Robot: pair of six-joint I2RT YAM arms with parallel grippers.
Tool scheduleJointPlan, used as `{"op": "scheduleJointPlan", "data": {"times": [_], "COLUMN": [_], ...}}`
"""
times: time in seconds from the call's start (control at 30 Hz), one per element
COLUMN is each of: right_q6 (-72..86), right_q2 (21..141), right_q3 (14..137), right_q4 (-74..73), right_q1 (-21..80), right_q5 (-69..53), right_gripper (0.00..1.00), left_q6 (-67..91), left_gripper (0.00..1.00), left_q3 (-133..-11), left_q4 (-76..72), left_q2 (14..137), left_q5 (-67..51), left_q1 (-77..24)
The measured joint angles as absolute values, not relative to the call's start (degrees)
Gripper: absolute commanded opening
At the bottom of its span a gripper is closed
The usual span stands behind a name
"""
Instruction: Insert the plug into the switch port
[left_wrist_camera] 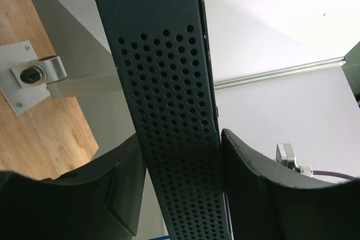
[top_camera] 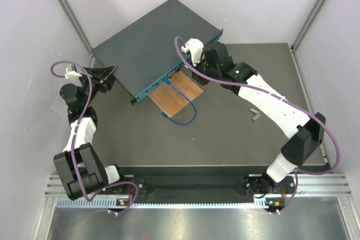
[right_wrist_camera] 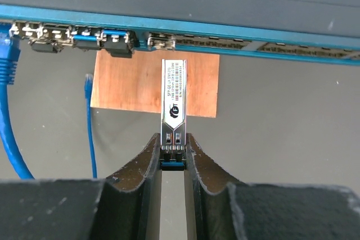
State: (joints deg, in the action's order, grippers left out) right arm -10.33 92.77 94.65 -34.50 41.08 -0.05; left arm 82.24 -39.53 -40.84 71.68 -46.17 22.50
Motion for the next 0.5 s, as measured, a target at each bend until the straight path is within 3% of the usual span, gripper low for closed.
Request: {"op": "scheduleJointPlan", "data": {"times": [0.07, 0.3, 0.5], "right_q6": [-9.7, -7.8, -6.7], "right_q2": [92.8, 92.8, 93.3], "right_q3": [95.0, 96.9, 98.4], "right_q4": [-34.8, -36.5, -37.6], "right_q1": [41.4, 41.7, 41.8], "right_q5": [1.3, 6.0, 6.7], "right_gripper": [0.00, 0.00, 0.00], "left_q6": [82.2, 81.3, 80.1], "left_gripper": [0.08, 0.00, 0.00], "left_q3": [-39.5, -39.5, -39.5], "left_q4": [-40.8, -39.5, -37.3], "left_q2": [71.7, 70.9, 69.6], "left_q5": [-46.1, -45.3, -43.7], "left_q1": [22.5, 22.0, 21.3]}}
